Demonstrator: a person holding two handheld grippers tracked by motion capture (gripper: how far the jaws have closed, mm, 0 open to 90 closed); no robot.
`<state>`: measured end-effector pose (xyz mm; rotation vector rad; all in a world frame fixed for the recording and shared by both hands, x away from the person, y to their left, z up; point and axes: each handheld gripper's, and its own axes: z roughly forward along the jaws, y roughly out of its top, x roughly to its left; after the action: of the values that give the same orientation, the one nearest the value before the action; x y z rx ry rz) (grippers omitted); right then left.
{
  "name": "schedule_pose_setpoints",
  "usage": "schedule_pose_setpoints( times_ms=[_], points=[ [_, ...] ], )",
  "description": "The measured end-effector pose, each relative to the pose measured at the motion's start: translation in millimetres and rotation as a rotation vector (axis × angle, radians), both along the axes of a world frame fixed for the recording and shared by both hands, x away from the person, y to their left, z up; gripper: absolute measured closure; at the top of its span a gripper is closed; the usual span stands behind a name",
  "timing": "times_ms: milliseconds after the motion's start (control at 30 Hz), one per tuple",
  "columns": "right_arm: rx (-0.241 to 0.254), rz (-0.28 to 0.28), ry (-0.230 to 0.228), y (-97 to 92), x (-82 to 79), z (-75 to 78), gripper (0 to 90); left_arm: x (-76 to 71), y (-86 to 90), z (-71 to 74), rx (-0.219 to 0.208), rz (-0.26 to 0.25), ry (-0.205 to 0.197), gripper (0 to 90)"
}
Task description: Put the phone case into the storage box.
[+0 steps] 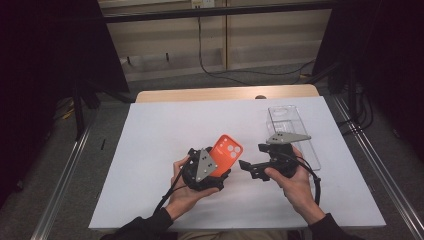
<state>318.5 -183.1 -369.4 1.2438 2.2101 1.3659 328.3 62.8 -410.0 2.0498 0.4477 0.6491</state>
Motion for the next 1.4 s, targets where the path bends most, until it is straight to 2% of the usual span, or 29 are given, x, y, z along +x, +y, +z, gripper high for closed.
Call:
schedule_pose_setpoints(
  times_ms=[67, 200, 267, 300, 333, 367, 467, 500, 567, 633, 700, 833, 933, 1100, 1167, 1400],
  points=[
    [-0.012, 0.017, 0.014, 1.8, 0.2, 2.3, 4.7, -0.7, -0.5, -0.4, -0.003, 0.003, -0.002, 14.2],
    [-0.036, 0.002, 0.043, 5.4, 3.4, 5.1, 6.3, -2.3, -2.5, -2.7, 0.002, 0.004, -0.005, 14.2],
    [-0.041, -0.008, 0.045, 5.9, 4.8, 5.2, 9.5, -2.5, -2.8, -3.1, 0.001, 0.008, -0.006, 14.1],
    [-0.036, -0.004, 0.057, 5.5, 5.7, 5.2, 15.2, -1.7, -2.9, -3.2, 0.003, 0.0, 0.003, 14.1],
    [-0.032, 0.002, 0.065, 5.1, 6.0, 5.1, 25.6, -1.8, -2.9, -3.4, -0.001, 0.008, -0.004, 14.1],
    [-0.035, 0.006, 0.071, 5.2, 6.0, 5.0, 30.6, -1.4, -2.4, -2.8, 0.0, 0.009, -0.005, 14.1],
    [-0.053, -0.019, 0.08, 8.1, 5.4, 4.7, 30.6, -1.3, -1.5, -1.7, 0.0, 0.013, -0.013, 14.1],
    [-0.053, -0.032, 0.098, 8.6, 5.5, 4.9, 30.6, -1.5, -1.6, -2.0, -0.002, 0.015, -0.015, 14.1],
    [-0.027, -0.042, 0.138, 8.9, 6.6, 5.4, 34.3, -1.8, -2.8, -2.8, 0.0, 0.012, -0.018, 14.1],
    [-0.022, -0.048, 0.151, 9.0, 7.9, 6.2, 36.3, -2.5, -3.7, -3.5, 0.008, 0.016, -0.026, 14.1],
    [-0.011, -0.051, 0.169, 9.2, 9.8, 6.4, 43.8, -3.4, -5.1, -4.1, 0.011, 0.013, -0.028, 14.1],
    [-0.016, -0.069, 0.199, 10.8, 14.5, 5.4, 48.5, -3.8, -7.0, -5.0, 0.011, 0.01, -0.029, 14.1],
    [-0.012, -0.064, 0.22, 13.1, 17.1, 4.1, 55.6, -3.8, -7.0, -4.9, 0.016, 0.007, -0.033, 14.1],
    [0.003, -0.064, 0.235, 16.1, 20.1, 4.2, 57.8, -5.8, -8.8, -5.6, 0.007, 0.003, -0.038, 14.2],
    [0.004, -0.077, 0.238, 16.9, 21.1, 4.4, 59.6, -6.0, -9.1, -5.8, 0.01, 0.002, -0.043, 14.1],
    [0.023, -0.073, 0.271, 16.8, 22.9, 2.2, 65.3, -7.6, -10.7, -7.0, 0.021, -0.001, -0.057, 14.1]
  ],
)
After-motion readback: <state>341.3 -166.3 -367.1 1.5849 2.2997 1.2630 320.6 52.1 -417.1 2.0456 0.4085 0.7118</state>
